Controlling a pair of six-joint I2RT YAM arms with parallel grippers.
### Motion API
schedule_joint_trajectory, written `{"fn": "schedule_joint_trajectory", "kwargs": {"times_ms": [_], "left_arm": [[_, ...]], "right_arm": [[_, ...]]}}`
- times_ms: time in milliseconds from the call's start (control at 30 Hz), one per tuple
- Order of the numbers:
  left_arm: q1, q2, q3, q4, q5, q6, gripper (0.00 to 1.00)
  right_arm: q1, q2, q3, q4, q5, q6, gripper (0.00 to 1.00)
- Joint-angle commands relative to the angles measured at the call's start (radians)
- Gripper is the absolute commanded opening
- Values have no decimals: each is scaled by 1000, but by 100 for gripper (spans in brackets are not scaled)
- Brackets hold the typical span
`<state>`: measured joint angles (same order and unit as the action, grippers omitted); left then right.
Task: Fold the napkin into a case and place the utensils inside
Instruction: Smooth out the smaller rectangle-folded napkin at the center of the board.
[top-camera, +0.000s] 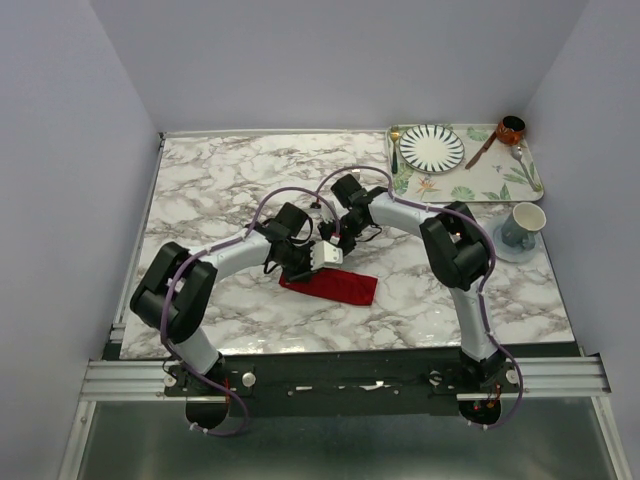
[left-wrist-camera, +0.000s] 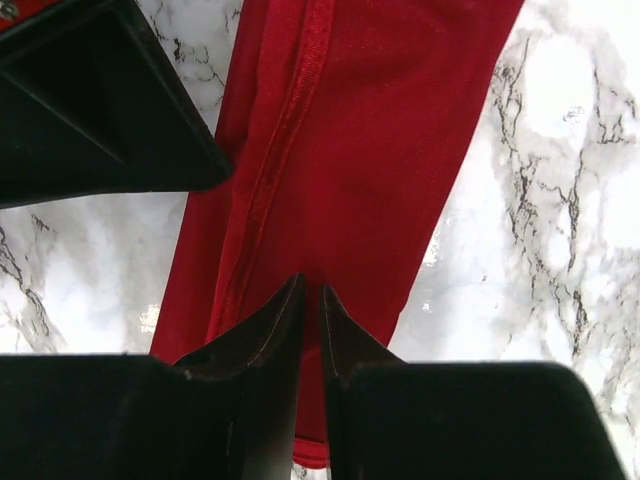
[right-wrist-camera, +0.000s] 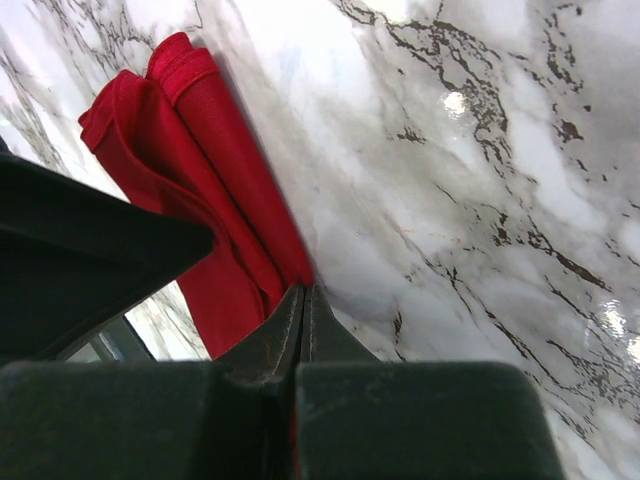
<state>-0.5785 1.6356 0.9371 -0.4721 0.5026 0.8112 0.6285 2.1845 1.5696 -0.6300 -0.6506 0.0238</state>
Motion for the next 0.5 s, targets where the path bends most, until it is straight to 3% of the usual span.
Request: {"fn": "schedule_joint_trajectory", "kwargs": {"times_ms": [0, 467], "left_arm": [[-6, 29, 23, 15, -35, -12, 24], [-4, 78, 65, 32, -95, -152, 24]], "right_arm": [[5, 29, -5, 4, -47, -12, 5], [17, 26, 58, -7, 5, -62, 6]]}}
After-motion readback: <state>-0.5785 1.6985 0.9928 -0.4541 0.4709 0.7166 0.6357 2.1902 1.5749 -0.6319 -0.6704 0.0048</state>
